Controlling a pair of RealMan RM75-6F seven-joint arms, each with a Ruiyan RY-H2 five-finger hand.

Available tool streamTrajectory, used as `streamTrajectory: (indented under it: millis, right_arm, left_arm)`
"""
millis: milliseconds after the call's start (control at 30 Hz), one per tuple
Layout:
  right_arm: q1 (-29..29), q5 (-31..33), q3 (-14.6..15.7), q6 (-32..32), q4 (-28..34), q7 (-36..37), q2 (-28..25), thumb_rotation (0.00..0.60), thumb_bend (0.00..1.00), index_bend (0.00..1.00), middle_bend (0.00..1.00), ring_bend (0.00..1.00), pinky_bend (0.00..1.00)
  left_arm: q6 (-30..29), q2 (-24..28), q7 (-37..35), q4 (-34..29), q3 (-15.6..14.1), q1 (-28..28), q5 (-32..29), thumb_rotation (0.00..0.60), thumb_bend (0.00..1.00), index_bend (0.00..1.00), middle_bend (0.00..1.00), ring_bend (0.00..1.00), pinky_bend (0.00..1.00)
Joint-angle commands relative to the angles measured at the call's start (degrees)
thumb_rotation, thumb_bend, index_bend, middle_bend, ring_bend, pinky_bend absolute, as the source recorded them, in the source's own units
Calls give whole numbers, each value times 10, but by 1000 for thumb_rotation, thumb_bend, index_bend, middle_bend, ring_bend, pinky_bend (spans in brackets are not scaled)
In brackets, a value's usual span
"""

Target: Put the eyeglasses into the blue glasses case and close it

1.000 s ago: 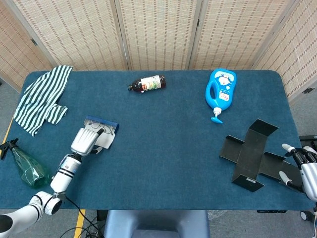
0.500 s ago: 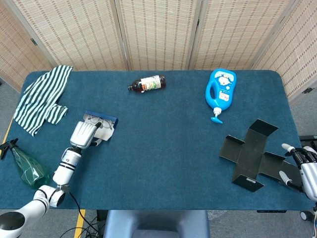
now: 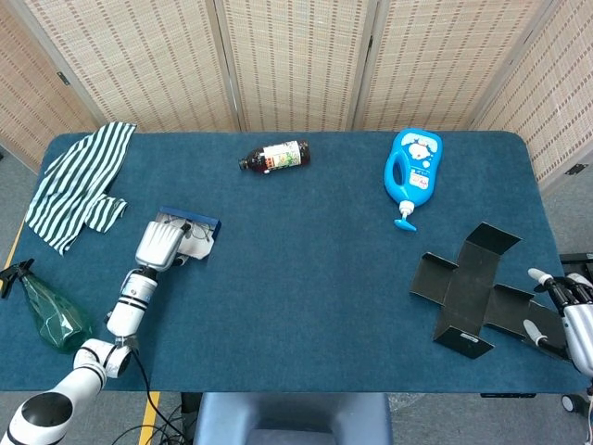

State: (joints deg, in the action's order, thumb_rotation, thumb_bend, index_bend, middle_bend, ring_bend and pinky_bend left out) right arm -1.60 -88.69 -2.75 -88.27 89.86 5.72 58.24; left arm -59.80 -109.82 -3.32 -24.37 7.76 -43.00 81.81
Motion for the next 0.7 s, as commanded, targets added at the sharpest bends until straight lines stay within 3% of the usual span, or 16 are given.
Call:
streamTrajectory:
  millis: [33,500,700]
  right_arm:
    - [0,1,0,0,0,1,0,600,259,171,368,261,260]
    - [-1,-3,0,0,-1,2,0,600,260,181,373,261,267]
    - [-4,-4,0,3,-1,2,1,600,258,182,373,262,267]
  left_arm:
    - [-3,-1,-9,6,-1,0,0,600,326,561,946,917,993]
    - [4,13,-9,-12,-14,14,4,600,405,628,946,917,993]
    - [-27,28,-20,-42,-24,32,15,600,428,659,947,918,993]
